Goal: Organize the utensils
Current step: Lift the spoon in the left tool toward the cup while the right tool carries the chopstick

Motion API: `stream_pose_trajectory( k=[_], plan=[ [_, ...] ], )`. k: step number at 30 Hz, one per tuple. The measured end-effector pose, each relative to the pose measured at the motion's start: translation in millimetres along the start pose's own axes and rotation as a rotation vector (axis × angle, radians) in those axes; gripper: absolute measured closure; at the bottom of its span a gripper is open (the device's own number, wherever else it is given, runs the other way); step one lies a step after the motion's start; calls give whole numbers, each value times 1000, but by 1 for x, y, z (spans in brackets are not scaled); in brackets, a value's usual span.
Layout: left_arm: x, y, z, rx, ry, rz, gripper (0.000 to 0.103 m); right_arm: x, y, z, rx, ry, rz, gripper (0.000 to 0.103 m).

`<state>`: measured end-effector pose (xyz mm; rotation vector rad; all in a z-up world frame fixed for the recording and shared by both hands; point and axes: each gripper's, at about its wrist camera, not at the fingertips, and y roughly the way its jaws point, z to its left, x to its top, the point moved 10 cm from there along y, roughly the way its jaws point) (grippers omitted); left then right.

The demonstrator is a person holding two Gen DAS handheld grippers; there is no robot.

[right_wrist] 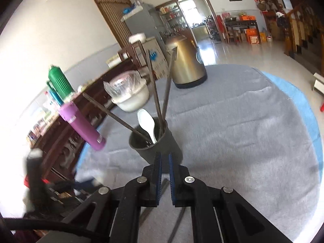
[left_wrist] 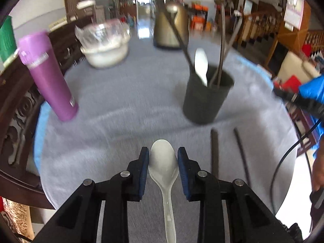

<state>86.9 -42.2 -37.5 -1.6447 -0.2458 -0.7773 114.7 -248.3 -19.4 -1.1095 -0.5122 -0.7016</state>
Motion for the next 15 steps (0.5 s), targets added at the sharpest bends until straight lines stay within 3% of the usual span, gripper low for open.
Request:
stream_pose_trajectory(
  k=[2, 9, 15],
  plan=[
    [10, -6, 3, -2, -21, -39, 73, -7, 8, -6, -14, 20, 53, 94],
    [13, -25, 2, 31, -51, -143, 73, -55, 64, -30, -83, 102, 358, 87],
    [1, -30, 9, 36, -76, -163, 73, -77, 100, -39, -205, 61, 481, 83]
  ],
)
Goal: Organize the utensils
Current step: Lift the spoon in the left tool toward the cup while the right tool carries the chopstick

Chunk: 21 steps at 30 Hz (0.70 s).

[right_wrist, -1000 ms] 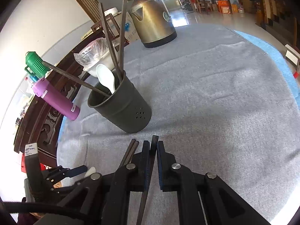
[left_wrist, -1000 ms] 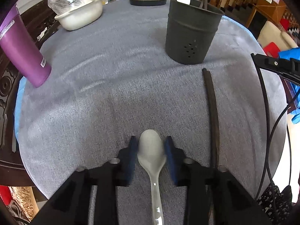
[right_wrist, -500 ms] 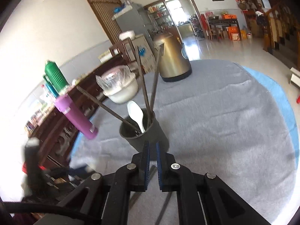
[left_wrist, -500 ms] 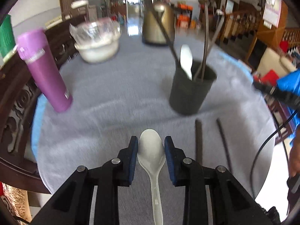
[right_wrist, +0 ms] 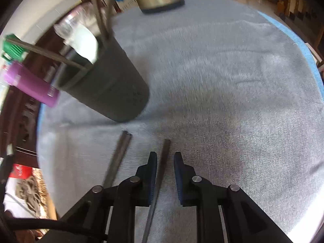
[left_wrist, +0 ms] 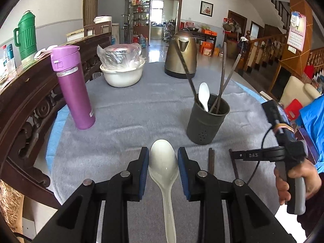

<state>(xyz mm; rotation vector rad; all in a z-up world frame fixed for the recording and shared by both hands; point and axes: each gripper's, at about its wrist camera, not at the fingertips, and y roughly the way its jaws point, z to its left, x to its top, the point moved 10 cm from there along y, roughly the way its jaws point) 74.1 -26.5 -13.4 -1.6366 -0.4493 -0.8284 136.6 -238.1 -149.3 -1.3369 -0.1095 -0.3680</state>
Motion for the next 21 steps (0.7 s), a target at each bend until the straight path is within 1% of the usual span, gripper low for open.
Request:
stream_pose_trajectory(
  k=[4, 6, 7, 8, 9, 12, 14, 16, 18, 19, 21],
  plan=[
    [-5, 1, 7, 18, -1, -3, 73, 6, 4, 5, -67, -48, -24, 83],
    [-6, 0, 8, 16, -3, -6, 73, 6, 6, 8, -113, -93, -18, 86],
    [-5, -1, 8, 19, -2, -13, 73, 6, 6, 11, -145, -125, -17, 92],
    [-5, -2, 9, 23, -1, -18, 73, 5, 6, 12, -161, -147, -18, 92],
    [-4, -2, 9, 23, -1, -20, 73, 4, 6, 14, -165, -158, -21, 92],
    [-1, -6, 12, 19, -10, -32, 73, 2, 2, 17, -95, -128, -34, 95],
    [3, -8, 14, 18, -16, -41, 73, 5, -14, 15, -80, -128, -88, 96],
    [9, -12, 16, 0, -32, -60, 73, 10, -36, 22, -29, -132, -162, 96],
    [18, -17, 16, -18, -49, -85, 73, 17, -62, 28, 17, -136, -256, 96],
    [24, -19, 15, -27, -60, -101, 73, 22, -80, 32, 43, -141, -326, 96],
    [37, -24, 14, -48, -82, -130, 73, 26, -106, 38, 76, -138, -427, 96]
  ],
)
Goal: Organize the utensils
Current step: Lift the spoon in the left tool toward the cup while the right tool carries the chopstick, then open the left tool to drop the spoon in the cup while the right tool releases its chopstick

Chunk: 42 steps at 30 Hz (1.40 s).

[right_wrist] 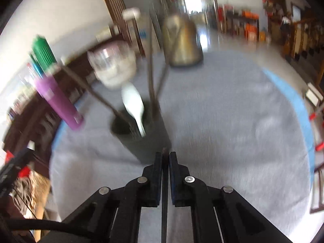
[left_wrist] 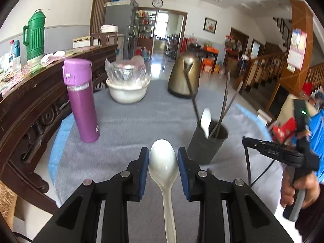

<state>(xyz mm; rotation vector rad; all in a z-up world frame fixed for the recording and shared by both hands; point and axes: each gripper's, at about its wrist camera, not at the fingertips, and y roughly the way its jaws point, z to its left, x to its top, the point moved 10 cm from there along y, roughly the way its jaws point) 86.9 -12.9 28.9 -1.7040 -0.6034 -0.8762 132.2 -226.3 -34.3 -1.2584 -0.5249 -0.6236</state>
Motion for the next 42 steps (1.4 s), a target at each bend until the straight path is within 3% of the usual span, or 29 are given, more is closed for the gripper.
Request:
stream_pose_trajectory(
  k=[6, 15, 22, 32, 42],
  plan=[
    [50, -3, -16, -45, -32, -120, 73, 58, -73, 10, 92, 42, -376, 96],
    [133, 14, -50, -80, -77, -284, 73, 131, -123, 21, 105, 97, -673, 96],
    [159, 61, -69, -52, -86, -290, 73, 163, -113, 24, 107, 111, -708, 96],
    [128, 120, -87, 12, -47, -236, 73, 155, -80, -5, 87, 161, -650, 96],
    [134, 124, -90, 3, -49, -240, 73, 177, -101, -33, 152, 268, -693, 96]
  ],
)
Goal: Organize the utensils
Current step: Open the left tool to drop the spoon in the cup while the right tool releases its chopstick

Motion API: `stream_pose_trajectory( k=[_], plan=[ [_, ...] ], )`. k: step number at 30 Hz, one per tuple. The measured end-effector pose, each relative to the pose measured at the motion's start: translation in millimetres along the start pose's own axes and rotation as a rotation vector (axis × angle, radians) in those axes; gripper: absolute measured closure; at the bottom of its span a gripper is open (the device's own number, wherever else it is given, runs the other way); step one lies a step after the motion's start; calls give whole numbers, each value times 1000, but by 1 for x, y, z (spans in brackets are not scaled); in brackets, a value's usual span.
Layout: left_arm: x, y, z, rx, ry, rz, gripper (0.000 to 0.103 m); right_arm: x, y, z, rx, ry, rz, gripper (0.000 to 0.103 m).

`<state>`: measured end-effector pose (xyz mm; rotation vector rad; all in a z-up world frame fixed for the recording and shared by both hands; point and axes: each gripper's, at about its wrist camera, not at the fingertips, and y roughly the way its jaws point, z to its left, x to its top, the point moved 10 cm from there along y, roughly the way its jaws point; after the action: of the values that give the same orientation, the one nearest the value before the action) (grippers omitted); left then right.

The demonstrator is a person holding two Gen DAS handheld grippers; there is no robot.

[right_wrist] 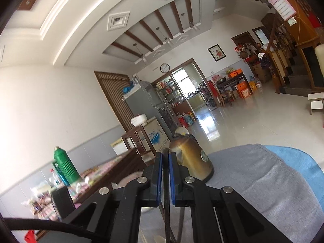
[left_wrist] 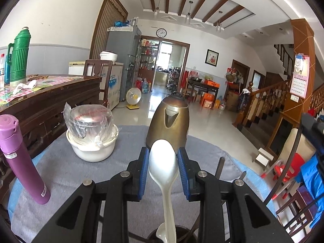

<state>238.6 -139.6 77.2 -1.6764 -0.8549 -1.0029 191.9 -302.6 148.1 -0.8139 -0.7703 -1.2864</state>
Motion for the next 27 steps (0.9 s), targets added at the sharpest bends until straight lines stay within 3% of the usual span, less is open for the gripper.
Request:
stream_pose_trajectory(
  k=[6, 14, 16, 18, 22, 27],
  plan=[
    [-10, 4, -4, -8, 6, 21, 73, 13, 0, 4, -5, -15, -39, 96],
    [-24, 2, -1, -14, 6, 62, 71, -27, 9, -3, -31, -71, 55, 96],
    [-23, -5, 0, -18, 8, 66, 67, -40, 9, -4, -15, -76, 100, 96],
    [-20, -15, 2, -19, 9, 59, 53, -50, 6, -8, -7, -62, 135, 94],
    [-8, -50, 9, -17, 6, 7, 51, -61, 0, -18, 3, -5, 194, 93],
    [-5, -106, 28, 23, 33, -63, 40, -63, -25, -34, -9, 62, 196, 92]
  ],
)
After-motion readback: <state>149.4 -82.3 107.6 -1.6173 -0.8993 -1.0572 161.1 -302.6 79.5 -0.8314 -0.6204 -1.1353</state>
